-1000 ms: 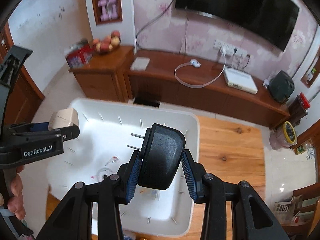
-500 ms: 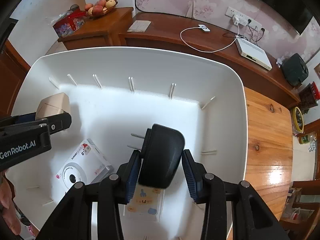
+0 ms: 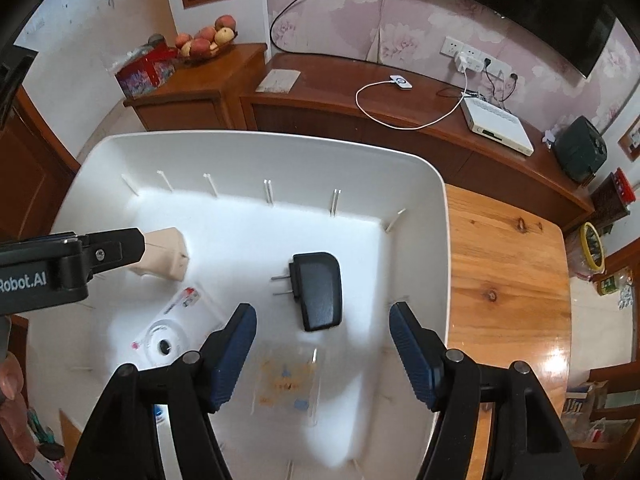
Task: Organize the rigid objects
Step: 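Withdraw both tools from the bin toward the remaining items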
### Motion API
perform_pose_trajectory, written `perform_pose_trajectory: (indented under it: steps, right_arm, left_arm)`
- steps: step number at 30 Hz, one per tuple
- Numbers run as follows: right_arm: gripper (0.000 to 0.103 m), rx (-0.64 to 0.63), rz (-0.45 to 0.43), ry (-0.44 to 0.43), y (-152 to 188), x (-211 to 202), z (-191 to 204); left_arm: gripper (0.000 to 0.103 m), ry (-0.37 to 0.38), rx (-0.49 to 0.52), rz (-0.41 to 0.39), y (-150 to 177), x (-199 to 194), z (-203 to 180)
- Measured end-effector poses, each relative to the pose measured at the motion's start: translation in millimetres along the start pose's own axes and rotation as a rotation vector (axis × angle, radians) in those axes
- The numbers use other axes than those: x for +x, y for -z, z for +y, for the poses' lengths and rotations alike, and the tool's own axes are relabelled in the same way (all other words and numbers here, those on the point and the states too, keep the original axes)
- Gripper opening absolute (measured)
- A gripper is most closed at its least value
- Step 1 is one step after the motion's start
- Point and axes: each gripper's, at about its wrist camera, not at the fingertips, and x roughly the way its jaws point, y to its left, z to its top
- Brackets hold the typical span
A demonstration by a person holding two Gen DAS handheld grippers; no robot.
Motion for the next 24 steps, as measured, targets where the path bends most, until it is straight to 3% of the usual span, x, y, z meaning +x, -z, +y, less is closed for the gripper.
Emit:
perform_pose_trajectory:
  steps: [24]
  right_arm:
    - [0.070,0.018,-0.193,0.014,80,-142,29]
  left_arm:
    - [0.096,0.084,0.105,-0.177,89,-133,12]
